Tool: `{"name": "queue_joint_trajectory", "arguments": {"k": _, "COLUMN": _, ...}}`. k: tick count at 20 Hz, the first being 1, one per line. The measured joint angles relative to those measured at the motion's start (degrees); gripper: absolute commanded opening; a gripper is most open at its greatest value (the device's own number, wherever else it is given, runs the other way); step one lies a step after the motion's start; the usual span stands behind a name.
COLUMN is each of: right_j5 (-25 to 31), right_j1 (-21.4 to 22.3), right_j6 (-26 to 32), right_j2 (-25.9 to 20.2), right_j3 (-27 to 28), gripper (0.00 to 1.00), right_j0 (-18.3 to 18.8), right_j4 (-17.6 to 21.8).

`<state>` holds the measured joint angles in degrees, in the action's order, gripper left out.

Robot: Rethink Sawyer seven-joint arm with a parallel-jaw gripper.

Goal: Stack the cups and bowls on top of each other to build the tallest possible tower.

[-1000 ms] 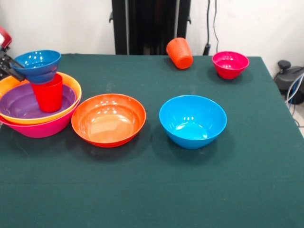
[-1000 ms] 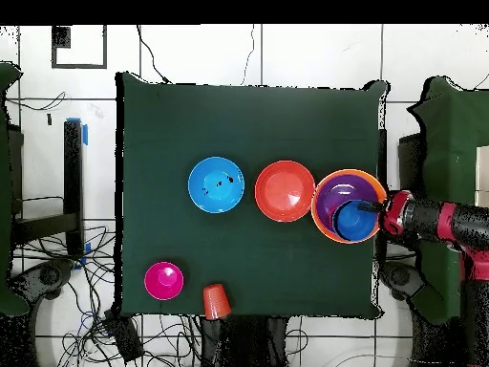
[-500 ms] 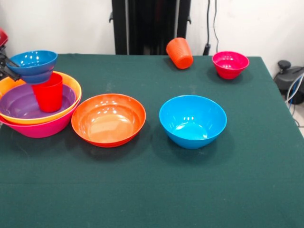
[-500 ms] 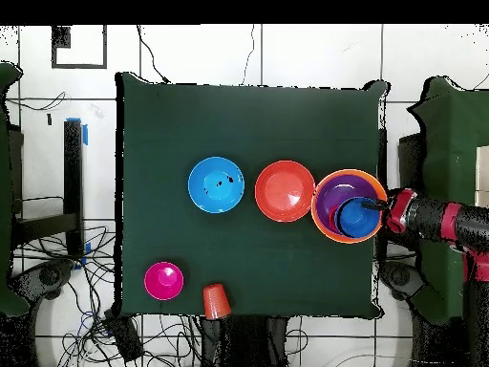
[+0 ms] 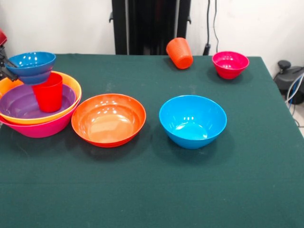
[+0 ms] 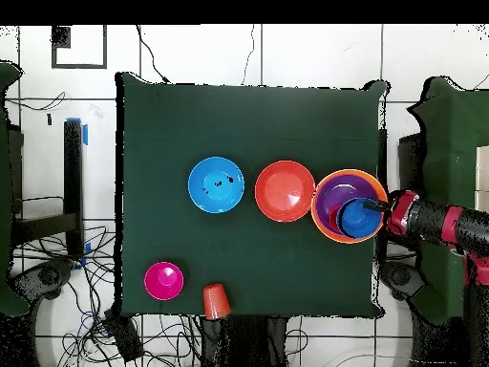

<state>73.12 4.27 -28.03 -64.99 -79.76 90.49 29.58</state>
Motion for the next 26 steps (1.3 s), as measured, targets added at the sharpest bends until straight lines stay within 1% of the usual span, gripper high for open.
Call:
{"name": "queue_joint_trajectory", "arguments": {"k": 15, "right_j5": -1.27, "right_j1": -0.09, "right_j6": 0.0, "right_j2": 0.02, "right_j3": -3.33, "gripper": 0.0, "right_j0": 1.67, "right_j4": 0.49}}
{"name": "queue_joint_trajectory", "arguments": {"k": 26, "right_j5": -1.27, "right_j1": -0.26, "right_j6": 0.0, "right_j2": 0.06, "right_j3": -4.04, "gripper": 0.0, "right_j0": 1.74, "right_j4": 0.67}}
